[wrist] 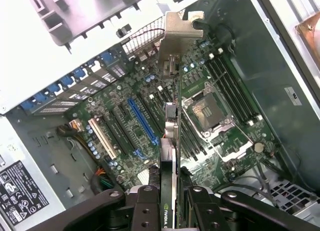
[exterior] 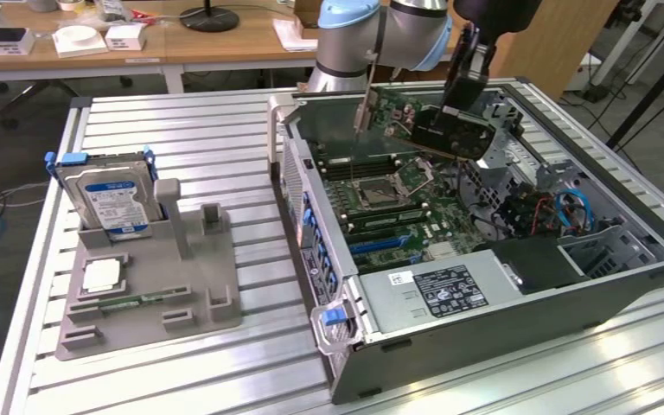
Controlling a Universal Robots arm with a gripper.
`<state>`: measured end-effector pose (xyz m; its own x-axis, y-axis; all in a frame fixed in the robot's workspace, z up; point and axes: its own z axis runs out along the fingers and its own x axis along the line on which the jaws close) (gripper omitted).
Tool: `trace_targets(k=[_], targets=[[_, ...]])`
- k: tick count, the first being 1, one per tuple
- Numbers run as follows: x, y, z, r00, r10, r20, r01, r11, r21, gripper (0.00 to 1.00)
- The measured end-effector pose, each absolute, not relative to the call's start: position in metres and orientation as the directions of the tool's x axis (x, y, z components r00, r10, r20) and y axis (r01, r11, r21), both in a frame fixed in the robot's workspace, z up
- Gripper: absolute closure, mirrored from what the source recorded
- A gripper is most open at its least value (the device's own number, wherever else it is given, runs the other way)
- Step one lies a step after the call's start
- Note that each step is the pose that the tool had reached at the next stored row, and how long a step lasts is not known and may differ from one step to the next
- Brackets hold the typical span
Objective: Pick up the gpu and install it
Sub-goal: 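Insert the gpu into the slot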
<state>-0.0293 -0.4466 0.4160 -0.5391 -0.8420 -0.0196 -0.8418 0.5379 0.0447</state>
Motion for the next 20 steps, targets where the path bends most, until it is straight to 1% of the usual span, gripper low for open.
trace_targets(k=[20], targets=[[-0.0293, -0.4466, 0.4160, -0.434, -0.901, -0.020, -0.900, 0.433, 0.045, 0.74]])
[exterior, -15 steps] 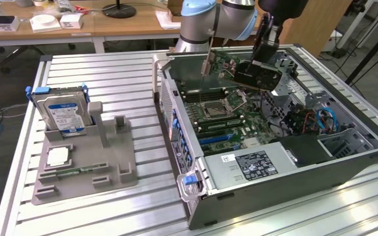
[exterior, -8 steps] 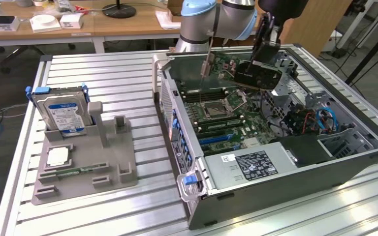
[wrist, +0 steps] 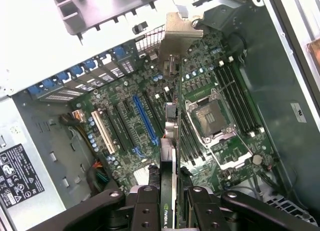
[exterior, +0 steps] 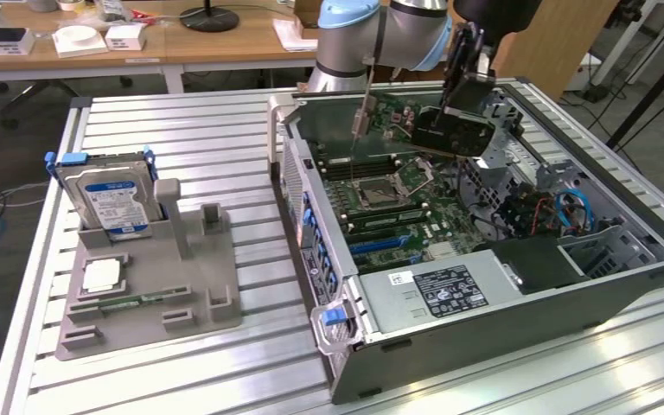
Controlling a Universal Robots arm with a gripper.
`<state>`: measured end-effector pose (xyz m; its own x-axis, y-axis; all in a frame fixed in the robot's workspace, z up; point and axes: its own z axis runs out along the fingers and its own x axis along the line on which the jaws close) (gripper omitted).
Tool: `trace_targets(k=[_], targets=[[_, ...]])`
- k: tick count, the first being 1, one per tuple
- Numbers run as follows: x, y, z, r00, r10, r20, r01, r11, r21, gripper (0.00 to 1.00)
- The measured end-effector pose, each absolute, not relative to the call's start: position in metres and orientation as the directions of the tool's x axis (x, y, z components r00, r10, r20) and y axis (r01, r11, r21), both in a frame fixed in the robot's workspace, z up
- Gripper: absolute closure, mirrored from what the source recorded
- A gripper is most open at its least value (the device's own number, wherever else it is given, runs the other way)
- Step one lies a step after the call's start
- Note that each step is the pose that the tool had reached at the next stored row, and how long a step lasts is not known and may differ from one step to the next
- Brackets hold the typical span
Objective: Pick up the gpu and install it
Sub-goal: 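Insert the gpu into the slot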
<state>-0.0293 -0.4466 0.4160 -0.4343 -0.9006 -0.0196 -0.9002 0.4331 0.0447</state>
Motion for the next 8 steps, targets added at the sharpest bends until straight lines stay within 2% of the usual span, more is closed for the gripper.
trace_targets(k=[8], targets=[[-0.0292, -0.4466, 0.4160, -0.392, -0.920, -0.020, -0.919, 0.391, 0.045, 0.74]])
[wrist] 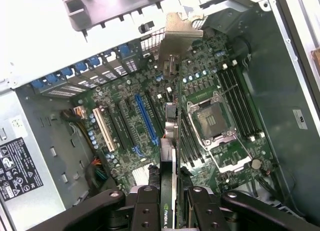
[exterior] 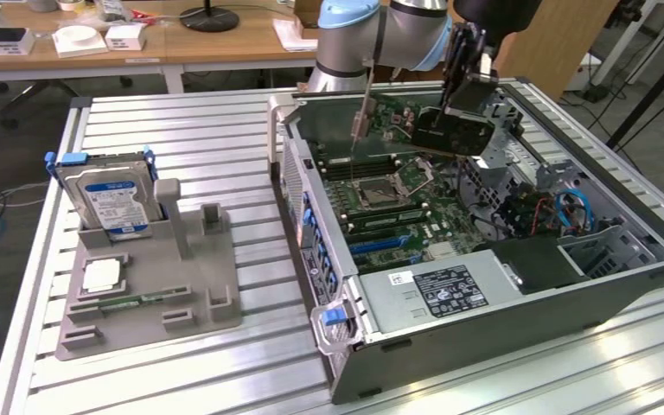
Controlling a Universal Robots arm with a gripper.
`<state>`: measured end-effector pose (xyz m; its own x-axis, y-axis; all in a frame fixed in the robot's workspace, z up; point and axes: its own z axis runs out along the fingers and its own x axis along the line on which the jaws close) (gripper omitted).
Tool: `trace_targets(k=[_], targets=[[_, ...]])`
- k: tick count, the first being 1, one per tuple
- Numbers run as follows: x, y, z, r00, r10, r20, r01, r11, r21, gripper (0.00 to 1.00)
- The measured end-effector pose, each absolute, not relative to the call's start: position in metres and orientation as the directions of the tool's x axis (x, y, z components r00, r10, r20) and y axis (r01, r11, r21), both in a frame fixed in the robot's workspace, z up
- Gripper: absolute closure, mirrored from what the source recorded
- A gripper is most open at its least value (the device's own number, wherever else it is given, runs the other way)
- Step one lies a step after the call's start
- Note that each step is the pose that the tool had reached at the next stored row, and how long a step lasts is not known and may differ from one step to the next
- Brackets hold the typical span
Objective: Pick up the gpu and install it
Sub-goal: 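Insert the gpu into the slot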
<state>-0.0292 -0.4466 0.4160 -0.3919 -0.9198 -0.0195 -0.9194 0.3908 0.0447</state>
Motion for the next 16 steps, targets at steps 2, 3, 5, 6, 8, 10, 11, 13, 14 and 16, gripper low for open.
trace_targets(k=[2, 3, 5, 6, 8, 10, 11, 13, 14, 16], targets=[[-0.0293, -0.4466, 0.4160, -0.381, -0.925, -0.020, -0.924, 0.379, 0.045, 0.74], [-0.0293, -0.4466, 0.4160, -0.375, -0.927, -0.020, -0.926, 0.374, 0.045, 0.74], [-0.0293, -0.4466, 0.4160, -0.364, -0.931, -0.020, -0.931, 0.362, 0.045, 0.74], [-0.0293, -0.4466, 0.4160, -0.357, -0.934, -0.020, -0.933, 0.356, 0.045, 0.74], [-0.0293, -0.4466, 0.4160, -0.345, -0.938, -0.020, -0.938, 0.344, 0.045, 0.74], [-0.0293, -0.4466, 0.4160, -0.330, -0.944, -0.020, -0.943, 0.329, 0.045, 0.74], [-0.0293, -0.4466, 0.4160, -0.321, -0.947, -0.020, -0.946, 0.320, 0.045, 0.74], [-0.0293, -0.4466, 0.4160, -0.300, -0.954, -0.020, -0.953, 0.299, 0.044, 0.74], [-0.0293, -0.4466, 0.4159, -0.290, -0.957, -0.020, -0.956, 0.289, 0.044, 0.74], [-0.0292, -0.4465, 0.4158, -0.271, -0.962, -0.020, -0.962, 0.270, 0.043, 0.74]])
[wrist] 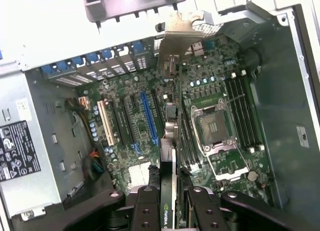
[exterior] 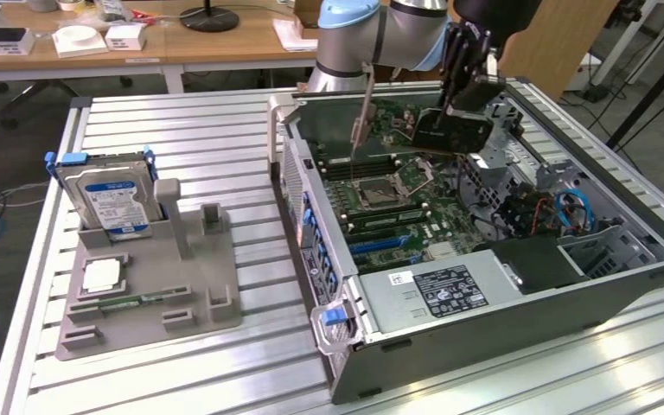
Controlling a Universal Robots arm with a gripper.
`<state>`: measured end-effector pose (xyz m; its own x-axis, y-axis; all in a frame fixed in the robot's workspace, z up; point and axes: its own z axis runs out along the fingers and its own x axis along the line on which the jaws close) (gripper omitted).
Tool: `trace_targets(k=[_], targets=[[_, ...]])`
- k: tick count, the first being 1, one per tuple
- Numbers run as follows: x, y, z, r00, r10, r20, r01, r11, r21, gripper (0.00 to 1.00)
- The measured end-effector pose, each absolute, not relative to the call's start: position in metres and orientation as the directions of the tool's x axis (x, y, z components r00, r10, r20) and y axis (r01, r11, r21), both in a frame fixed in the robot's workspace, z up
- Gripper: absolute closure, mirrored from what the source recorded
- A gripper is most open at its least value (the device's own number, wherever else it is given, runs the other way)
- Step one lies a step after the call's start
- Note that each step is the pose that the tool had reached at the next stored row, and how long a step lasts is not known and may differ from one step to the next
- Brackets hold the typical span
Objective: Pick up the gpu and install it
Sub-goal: 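Insert the gpu into the slot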
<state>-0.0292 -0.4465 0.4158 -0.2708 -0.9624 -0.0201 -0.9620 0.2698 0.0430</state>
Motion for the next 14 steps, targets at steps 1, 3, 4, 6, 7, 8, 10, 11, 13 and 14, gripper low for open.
trace_targets(k=[1, 3, 4, 6, 7, 8, 10, 11, 13, 14], targets=[[-0.0292, -0.4465, 0.4158, -0.261, -0.965, -0.020, -0.965, 0.260, 0.042, 0.74], [-0.0292, -0.4465, 0.4155, -0.239, -0.971, -0.021, -0.971, 0.238, 0.039, 0.74], [-0.0292, -0.4465, 0.4154, -0.226, -0.974, -0.022, -0.974, 0.225, 0.038, 0.74], [-0.0292, -0.4465, 0.4151, -0.202, -0.979, -0.022, -0.979, 0.201, 0.034, 0.74], [-0.0293, -0.4465, 0.4150, -0.189, -0.982, -0.023, -0.982, 0.188, 0.033, 0.74], [-0.0292, -0.4465, 0.4149, -0.178, -0.984, -0.023, -0.984, 0.177, 0.032, 0.74], [-0.0292, -0.4465, 0.4149, -0.171, -0.985, -0.023, -0.985, 0.170, 0.032, 0.74], [-0.0292, -0.4465, 0.4150, -0.171, -0.985, -0.023, -0.985, 0.170, 0.032, 0.74], [-0.0292, -0.4465, 0.4149, -0.171, -0.985, -0.023, -0.985, 0.170, 0.032, 0.74], [-0.0293, -0.4465, 0.4149, -0.171, -0.985, -0.023, -0.985, 0.170, 0.032, 0.74]])
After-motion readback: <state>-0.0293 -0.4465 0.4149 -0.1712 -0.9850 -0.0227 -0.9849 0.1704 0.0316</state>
